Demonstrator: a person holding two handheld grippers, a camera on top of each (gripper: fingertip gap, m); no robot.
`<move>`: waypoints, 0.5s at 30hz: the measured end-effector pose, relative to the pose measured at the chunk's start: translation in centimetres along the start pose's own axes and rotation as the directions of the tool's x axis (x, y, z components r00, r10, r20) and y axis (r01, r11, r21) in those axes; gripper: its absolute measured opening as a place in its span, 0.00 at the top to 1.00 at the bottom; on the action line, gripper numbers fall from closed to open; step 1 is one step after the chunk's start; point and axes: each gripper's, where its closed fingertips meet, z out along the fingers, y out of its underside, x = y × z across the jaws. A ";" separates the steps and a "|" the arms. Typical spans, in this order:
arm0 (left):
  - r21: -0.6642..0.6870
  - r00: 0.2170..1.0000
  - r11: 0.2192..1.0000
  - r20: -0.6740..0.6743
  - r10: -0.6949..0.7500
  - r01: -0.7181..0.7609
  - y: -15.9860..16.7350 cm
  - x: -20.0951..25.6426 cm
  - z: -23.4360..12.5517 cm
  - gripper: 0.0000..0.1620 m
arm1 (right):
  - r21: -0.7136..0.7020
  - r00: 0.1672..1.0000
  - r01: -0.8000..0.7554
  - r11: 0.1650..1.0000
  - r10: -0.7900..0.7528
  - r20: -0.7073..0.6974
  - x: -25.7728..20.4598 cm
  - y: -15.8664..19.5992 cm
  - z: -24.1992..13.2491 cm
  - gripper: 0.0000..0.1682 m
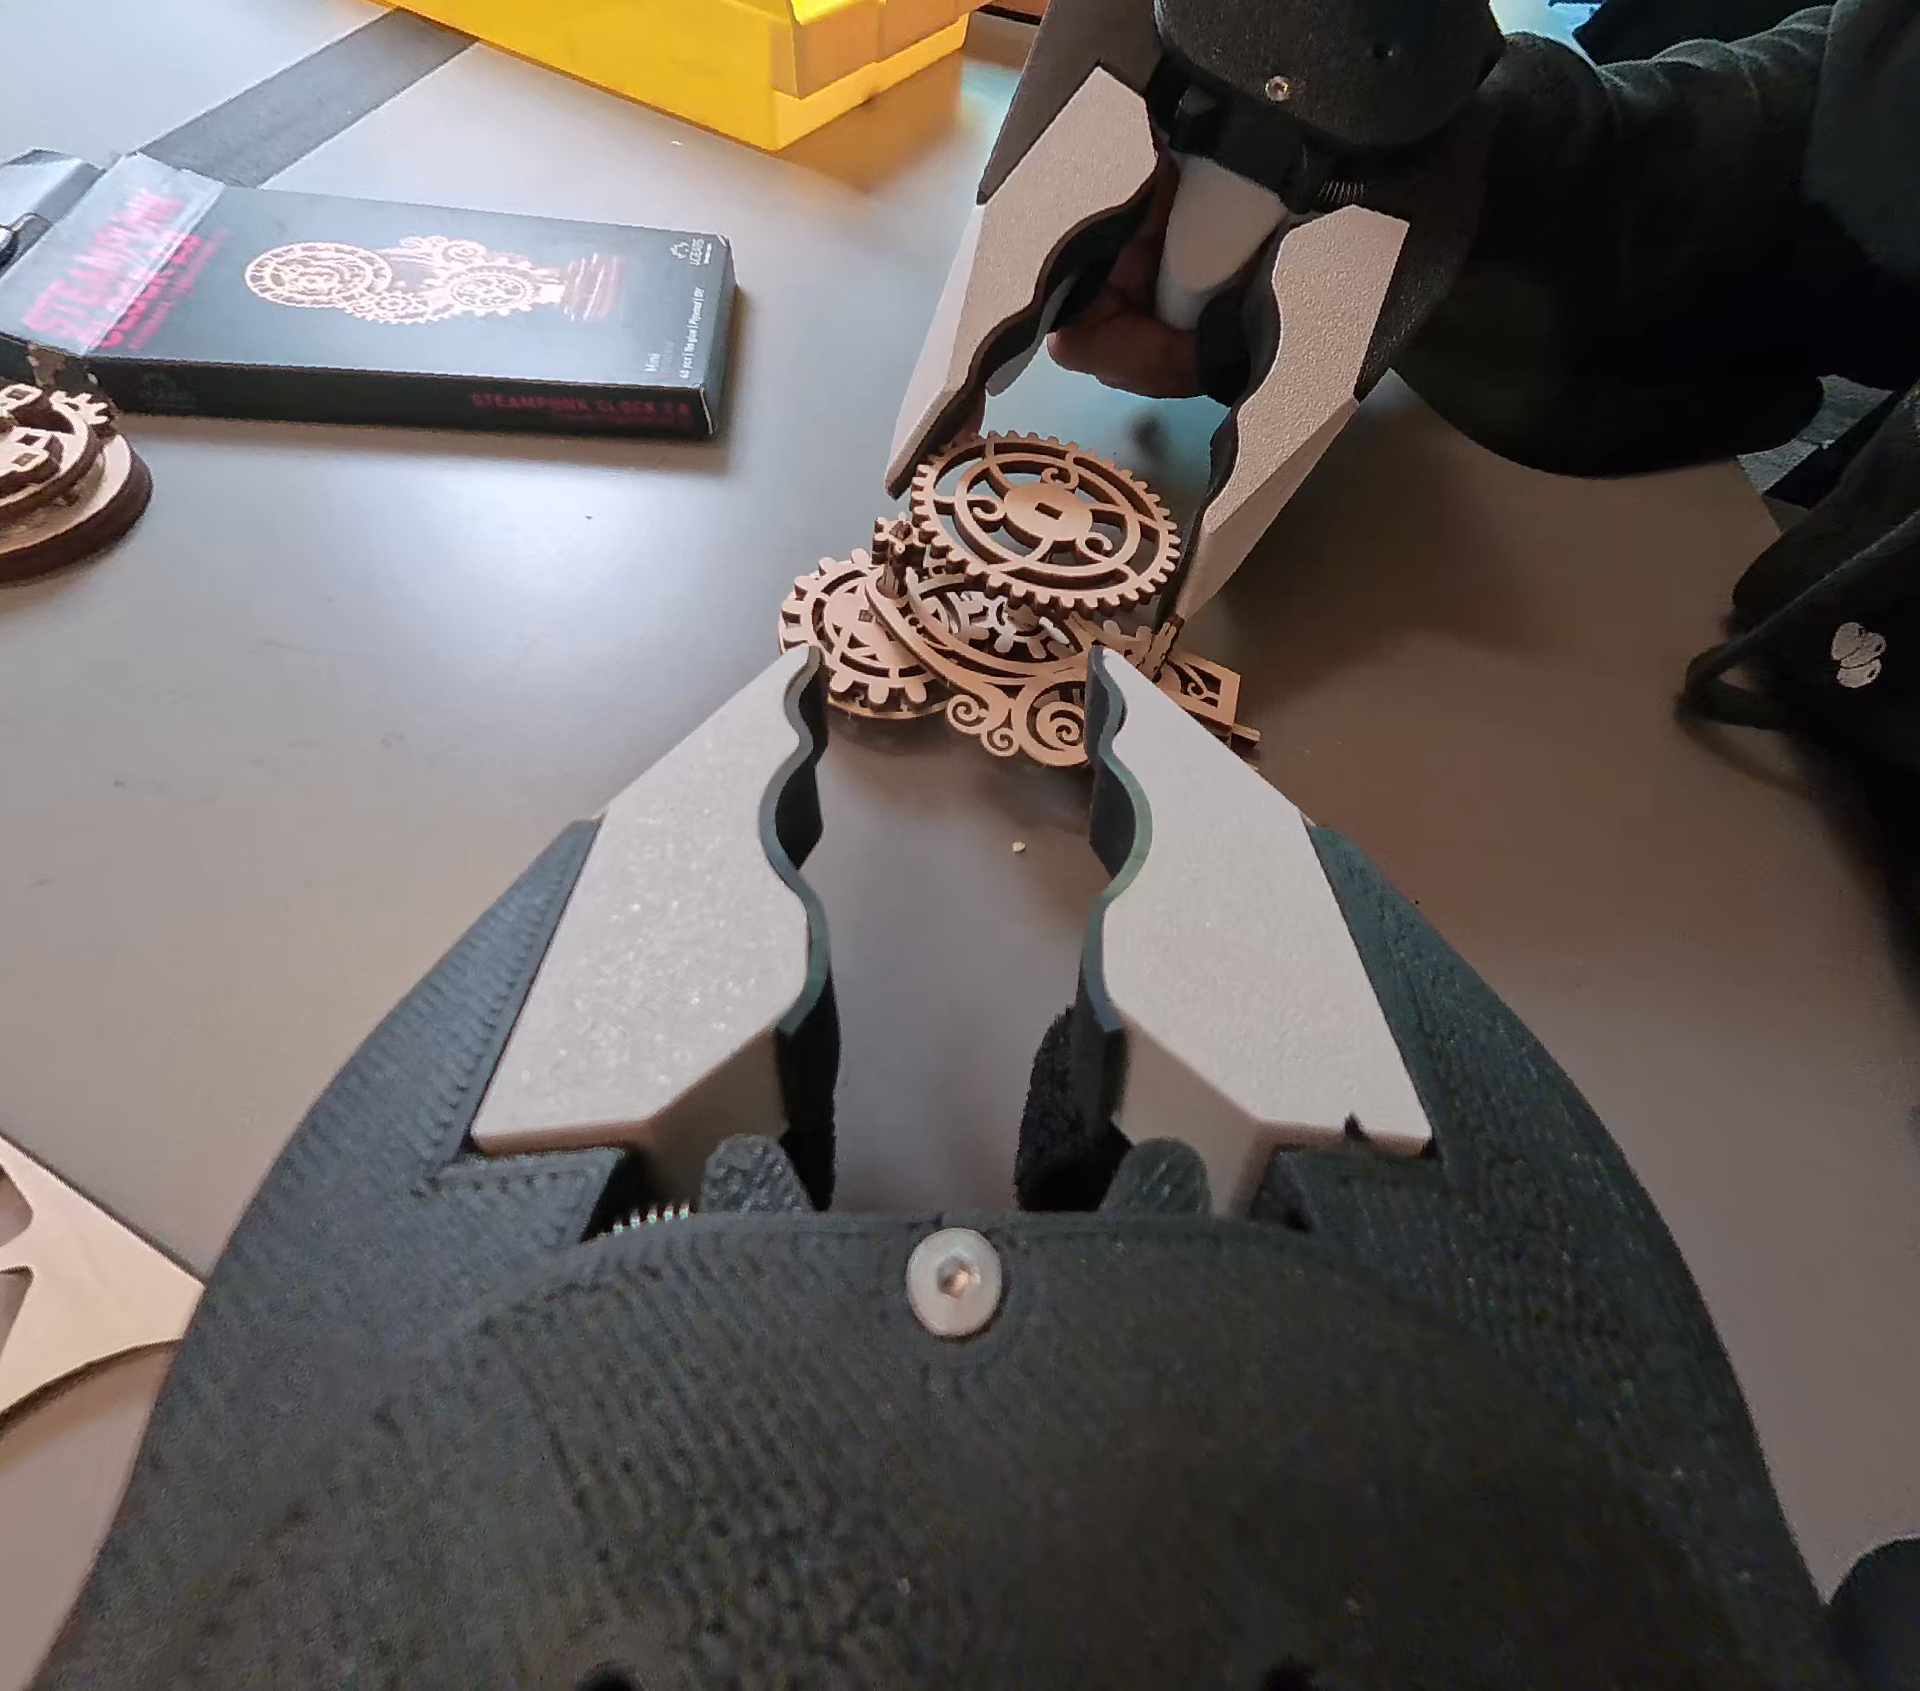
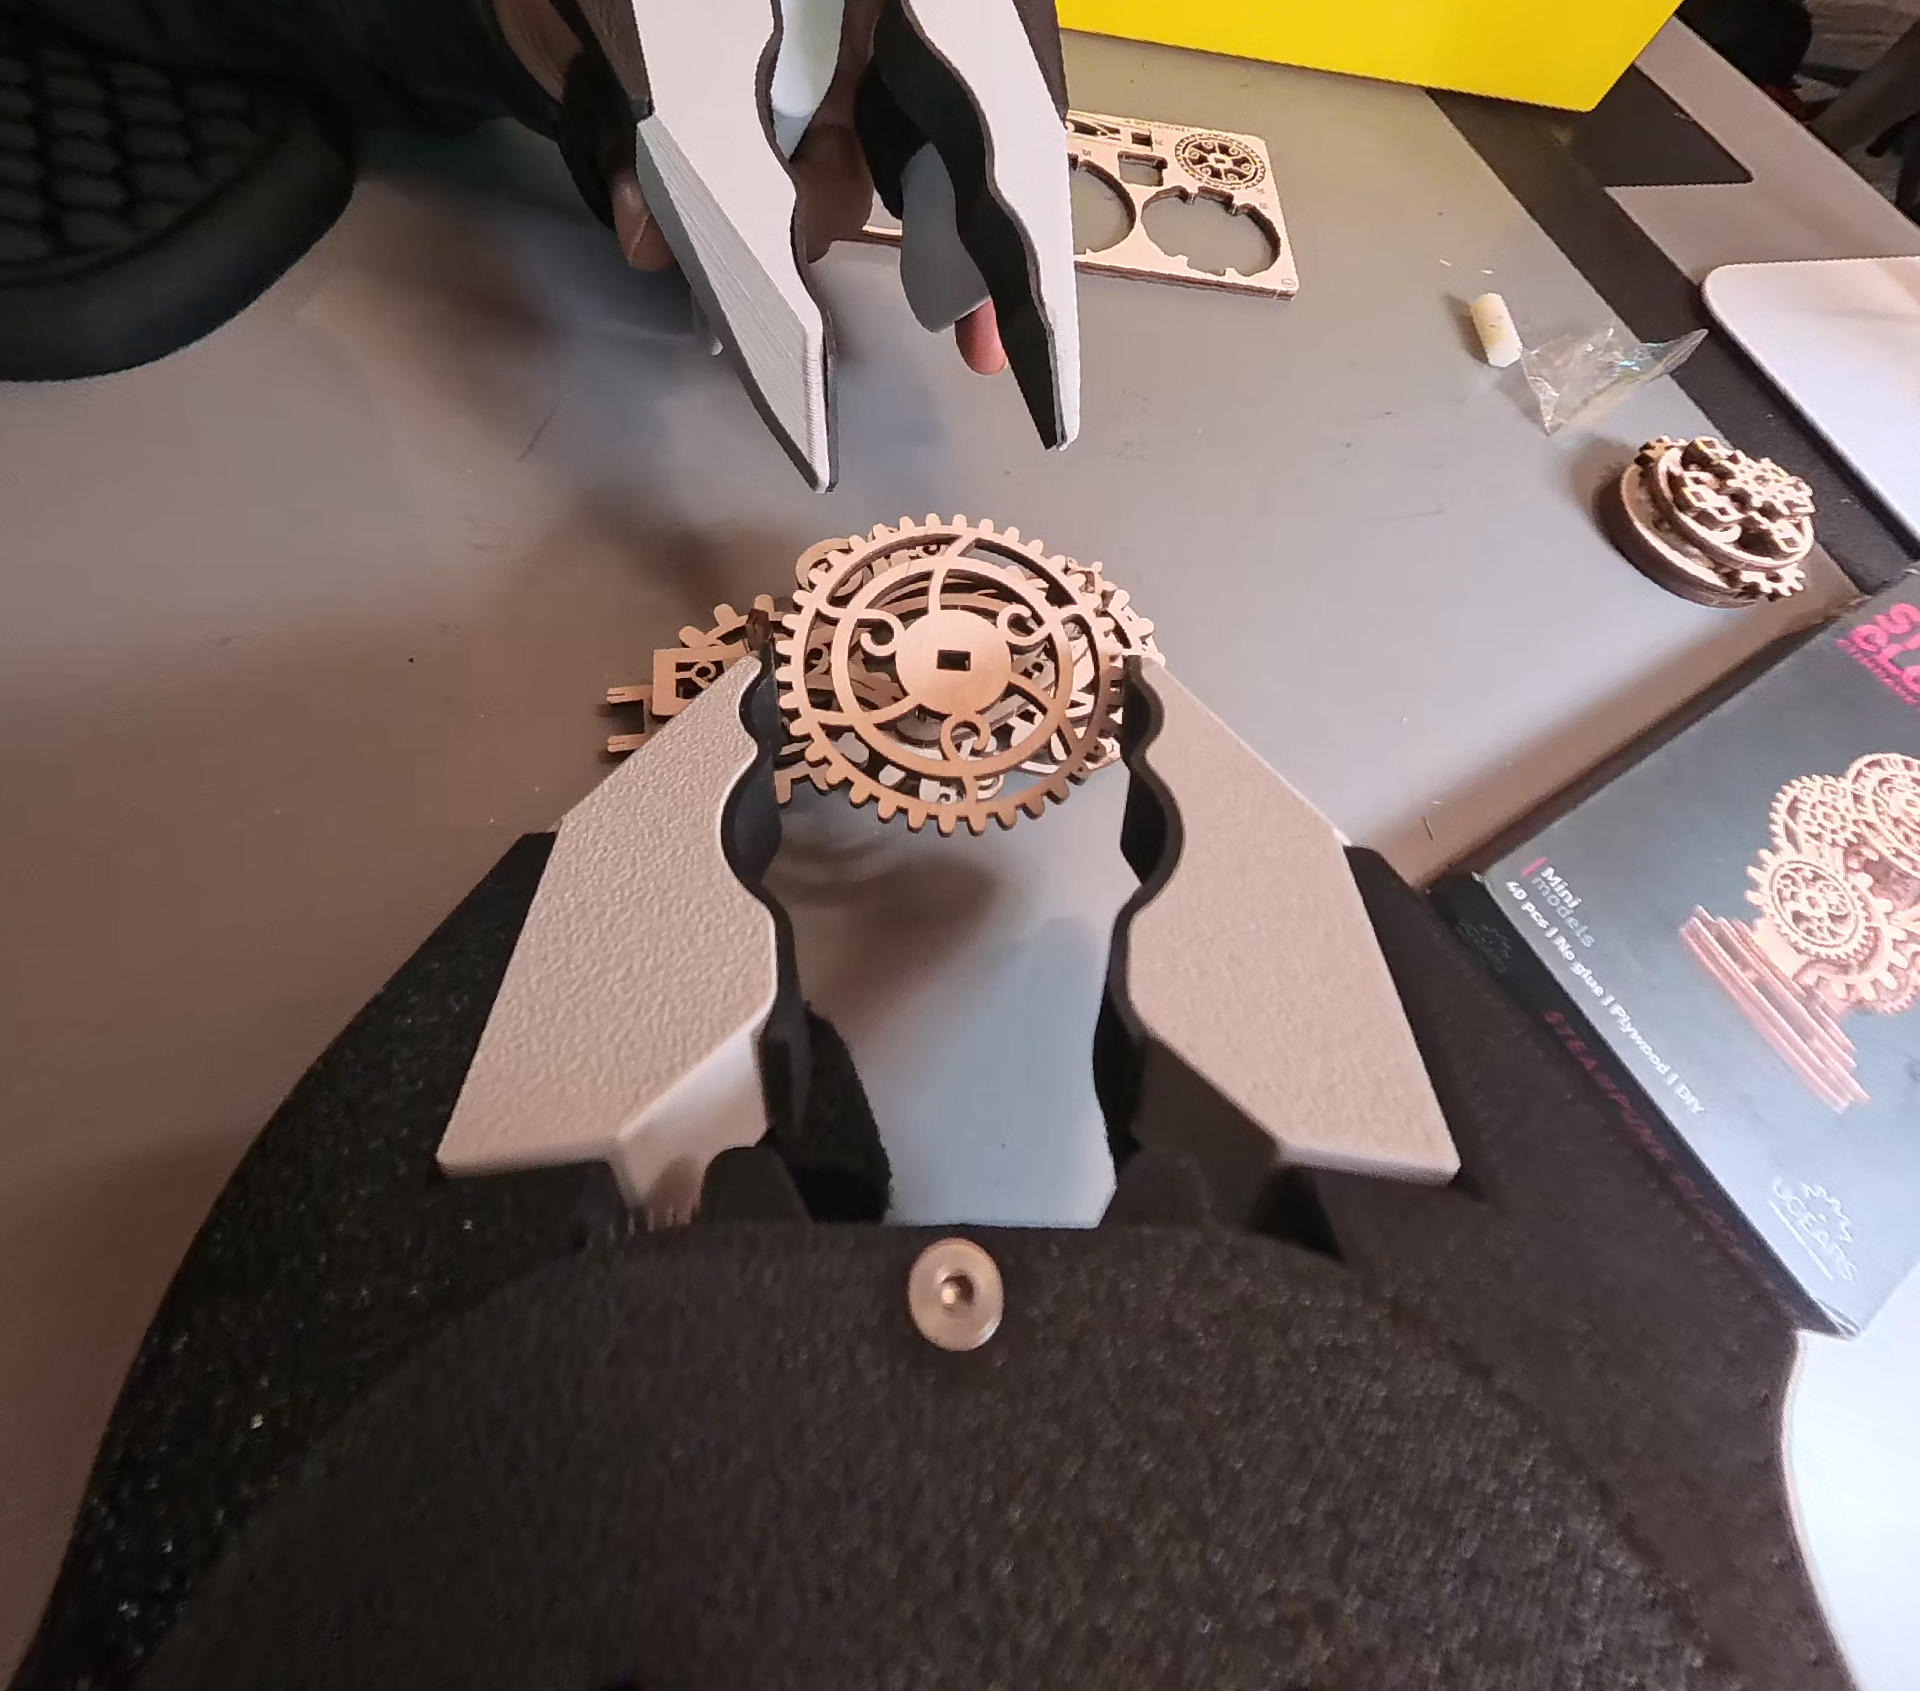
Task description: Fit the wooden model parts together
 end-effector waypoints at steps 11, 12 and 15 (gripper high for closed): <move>0.000 1.000 1.000 -0.001 0.004 -0.004 0.0 0.1 0.1 0.71 | -0.008 1.000 -0.004 1.000 0.004 -0.006 0.2 0.1 -0.2 0.62; 0.000 1.000 1.000 0.000 0.004 -0.004 0.0 0.1 0.1 0.71 | -0.010 1.000 -0.002 1.000 0.002 -0.008 0.2 0.1 -0.3 0.62; -0.001 1.000 1.000 0.002 0.004 -0.004 0.0 0.1 0.1 0.72 | -0.005 1.000 -0.005 1.000 0.005 0.008 0.3 -0.1 -1.2 0.62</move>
